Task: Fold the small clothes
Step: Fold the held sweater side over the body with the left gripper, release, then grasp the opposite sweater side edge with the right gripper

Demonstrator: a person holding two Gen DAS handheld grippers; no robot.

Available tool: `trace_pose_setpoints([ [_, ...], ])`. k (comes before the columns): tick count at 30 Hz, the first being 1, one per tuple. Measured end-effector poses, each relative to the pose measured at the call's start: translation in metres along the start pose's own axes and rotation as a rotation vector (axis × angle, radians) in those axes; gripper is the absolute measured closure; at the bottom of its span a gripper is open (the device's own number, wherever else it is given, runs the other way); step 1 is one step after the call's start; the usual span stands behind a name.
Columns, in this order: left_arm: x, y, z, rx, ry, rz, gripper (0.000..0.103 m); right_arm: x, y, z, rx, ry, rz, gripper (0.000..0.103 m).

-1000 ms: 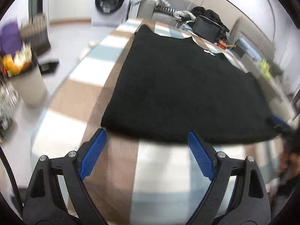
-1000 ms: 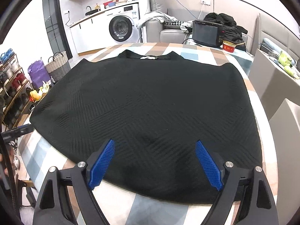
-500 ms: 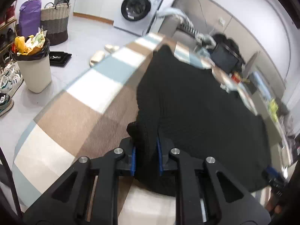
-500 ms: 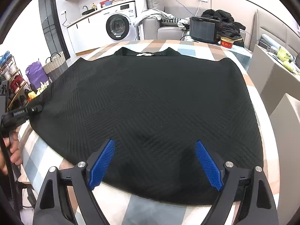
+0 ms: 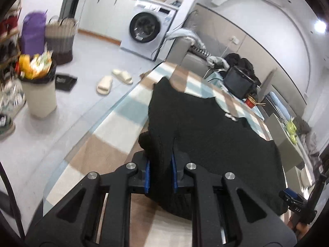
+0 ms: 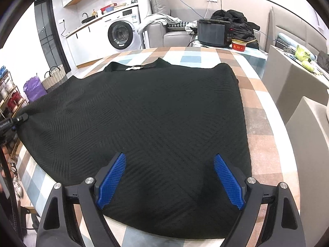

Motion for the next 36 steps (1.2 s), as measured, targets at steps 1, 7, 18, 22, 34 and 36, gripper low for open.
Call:
trace_pose_setpoints([
  [1,0.004,0.001,-0.012,-0.037,-0.007,-0.015,0.091,0.001,-0.001,0.000,-0.001,-0.002,0.001,0.014],
  [7,0.016,0.000,-0.098,-0.204,-0.119,-0.037,0.091,0.004,-0.002,0.000,-0.008,0.000,-0.002,0.014],
  [18,0.009,-0.075,-0.287,-0.471,-0.476,0.175,0.087,0.026,-0.011,-0.031,-0.081,-0.060,-0.024,0.014],
  [22,-0.013,-0.117,-0.291,-0.478,-0.532,0.360,0.058,0.030,-0.018,-0.046,-0.121,-0.088,-0.014,0.014],
  [34,-0.029,-0.079,-0.194,-0.483,-0.290,0.251,0.029,0.038,-0.001,-0.040,-0.159,0.073,-0.054,0.015],
  [36,-0.041,-0.072,-0.178,-0.473,-0.222,0.250,0.029,0.033,0.003,-0.029,-0.155,0.151,-0.046,0.020],
])
Point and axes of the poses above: each gripper's, at about its wrist camera, not at the fingertips, and x roughly against the way its jaws point, z to its left, y to its top, the point moved 1 cm from there along -x, roughly the way its jaws point, and after that the axes turned 7 degrees about x, right-handed, at the moved point
